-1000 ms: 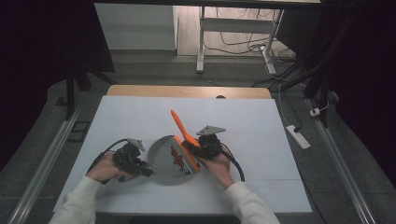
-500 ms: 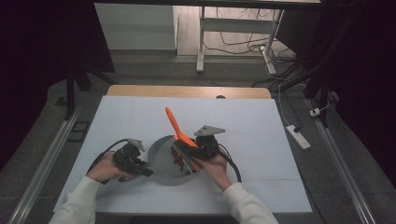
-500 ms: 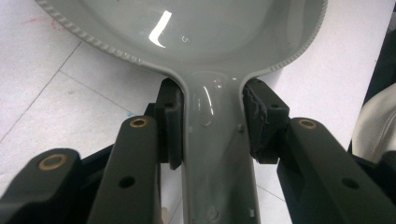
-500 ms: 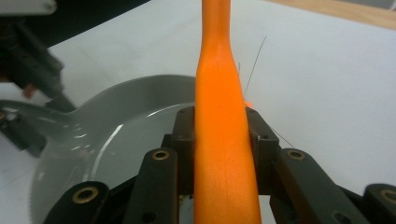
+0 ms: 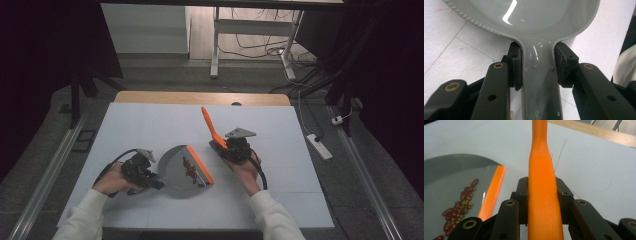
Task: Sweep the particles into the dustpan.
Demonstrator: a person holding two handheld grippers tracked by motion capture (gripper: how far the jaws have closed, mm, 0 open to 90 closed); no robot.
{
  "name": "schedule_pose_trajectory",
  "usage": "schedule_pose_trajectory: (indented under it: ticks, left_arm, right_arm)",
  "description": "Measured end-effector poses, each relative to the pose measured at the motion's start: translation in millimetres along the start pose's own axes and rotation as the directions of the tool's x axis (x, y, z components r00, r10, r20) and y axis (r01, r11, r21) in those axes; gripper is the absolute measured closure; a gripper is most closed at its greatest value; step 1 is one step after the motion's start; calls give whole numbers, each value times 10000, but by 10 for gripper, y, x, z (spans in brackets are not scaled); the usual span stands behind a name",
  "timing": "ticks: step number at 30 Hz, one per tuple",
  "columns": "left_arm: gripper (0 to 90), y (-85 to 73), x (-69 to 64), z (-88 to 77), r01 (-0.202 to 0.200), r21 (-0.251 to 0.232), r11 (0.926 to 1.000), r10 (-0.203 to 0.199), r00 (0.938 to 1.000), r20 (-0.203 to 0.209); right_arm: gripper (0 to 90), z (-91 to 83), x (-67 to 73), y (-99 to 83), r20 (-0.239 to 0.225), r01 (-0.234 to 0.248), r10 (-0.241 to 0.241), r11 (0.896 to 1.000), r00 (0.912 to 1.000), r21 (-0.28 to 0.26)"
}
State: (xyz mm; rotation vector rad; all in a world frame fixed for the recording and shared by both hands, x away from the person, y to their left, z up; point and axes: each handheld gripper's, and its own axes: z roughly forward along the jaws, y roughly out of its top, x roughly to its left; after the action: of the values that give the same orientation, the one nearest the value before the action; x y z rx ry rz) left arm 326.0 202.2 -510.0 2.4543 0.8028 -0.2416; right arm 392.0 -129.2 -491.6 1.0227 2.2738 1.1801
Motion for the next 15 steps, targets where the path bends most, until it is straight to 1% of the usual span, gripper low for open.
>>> schedule_pose_trajectory:
  ticks: [1,2,4,8,11,15]
  left_arm:
    - [614,0,0,0,-1,-2,10000,1,10000,0]
    - [614,-1,0,-1,-1,4,10000,1,10000,6]
    - [614,-5,-1,-4,-12,-10,10000,12,10000,21]
    - [614,-22,-12,-18,-8,-38,10000,8,10000,4]
    - [614,-57,-22,-37,-13,-9,10000,13,10000,-19]
    - [614,-93,-24,-42,2,-20,10000,-2,10000,-57]
  right_arm:
    - [701,0,0,0,0,0,0,10000,10000,0]
    - [701,27,-1,-18,-36,38,-37,9998,10000,210]
    - [701,55,19,-30,-110,94,-90,9994,9999,344]
    - [701,82,50,-40,-210,233,-223,9985,9995,485]
    - [701,86,62,-37,-243,310,-298,9983,9993,502]
    - [701,104,109,-43,-506,195,-171,9987,9986,464]
